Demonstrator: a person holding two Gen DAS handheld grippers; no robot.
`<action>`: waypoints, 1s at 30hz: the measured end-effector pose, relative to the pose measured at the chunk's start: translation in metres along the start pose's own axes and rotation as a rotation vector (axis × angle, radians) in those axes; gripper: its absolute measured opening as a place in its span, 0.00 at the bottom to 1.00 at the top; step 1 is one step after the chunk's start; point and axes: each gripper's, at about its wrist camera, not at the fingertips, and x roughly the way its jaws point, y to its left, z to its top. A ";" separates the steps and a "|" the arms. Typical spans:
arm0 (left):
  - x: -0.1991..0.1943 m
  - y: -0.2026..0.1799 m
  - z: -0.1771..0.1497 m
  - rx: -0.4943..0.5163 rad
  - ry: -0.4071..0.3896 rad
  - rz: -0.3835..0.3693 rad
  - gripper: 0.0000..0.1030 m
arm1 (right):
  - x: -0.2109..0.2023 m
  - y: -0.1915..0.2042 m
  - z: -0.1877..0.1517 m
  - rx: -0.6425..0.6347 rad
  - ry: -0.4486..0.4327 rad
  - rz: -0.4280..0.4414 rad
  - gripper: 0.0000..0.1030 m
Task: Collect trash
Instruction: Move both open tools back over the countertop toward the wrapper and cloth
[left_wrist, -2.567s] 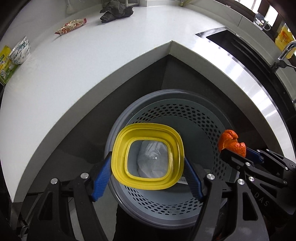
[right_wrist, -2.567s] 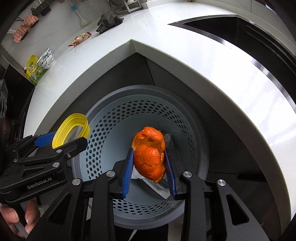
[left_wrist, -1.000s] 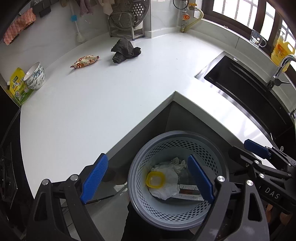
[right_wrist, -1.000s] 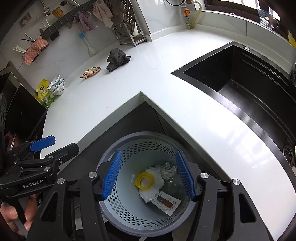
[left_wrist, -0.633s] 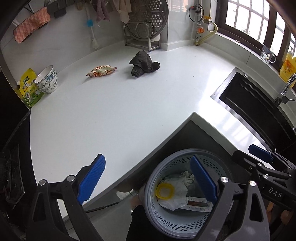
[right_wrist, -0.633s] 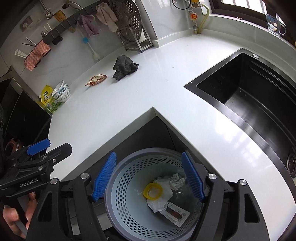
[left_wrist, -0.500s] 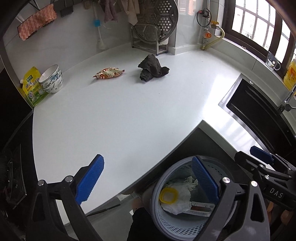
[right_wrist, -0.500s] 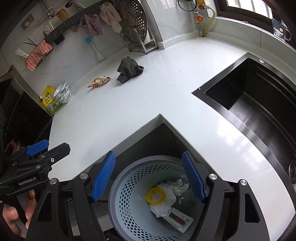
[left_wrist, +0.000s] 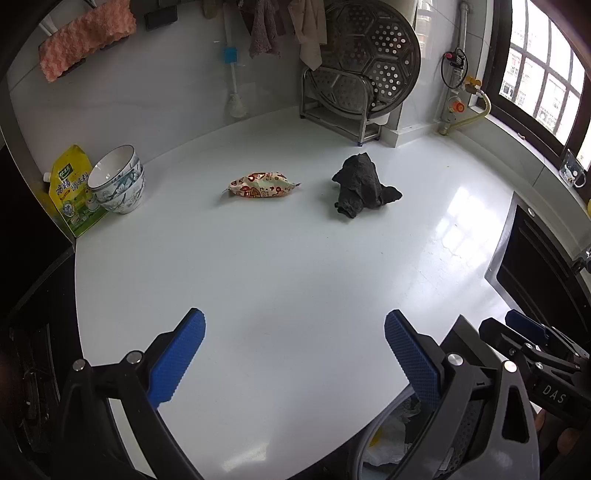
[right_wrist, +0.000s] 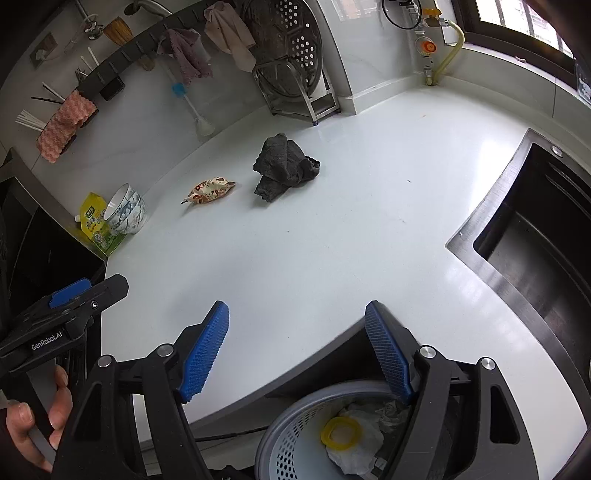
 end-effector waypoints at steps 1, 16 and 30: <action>0.005 0.005 0.004 -0.003 0.001 0.000 0.94 | 0.005 0.003 0.004 0.001 0.002 -0.002 0.71; 0.083 0.069 0.054 0.005 0.051 0.016 0.94 | 0.075 0.035 0.051 0.043 0.008 -0.042 0.71; 0.139 0.087 0.107 0.099 0.006 -0.052 0.94 | 0.134 0.043 0.120 0.055 -0.049 -0.106 0.71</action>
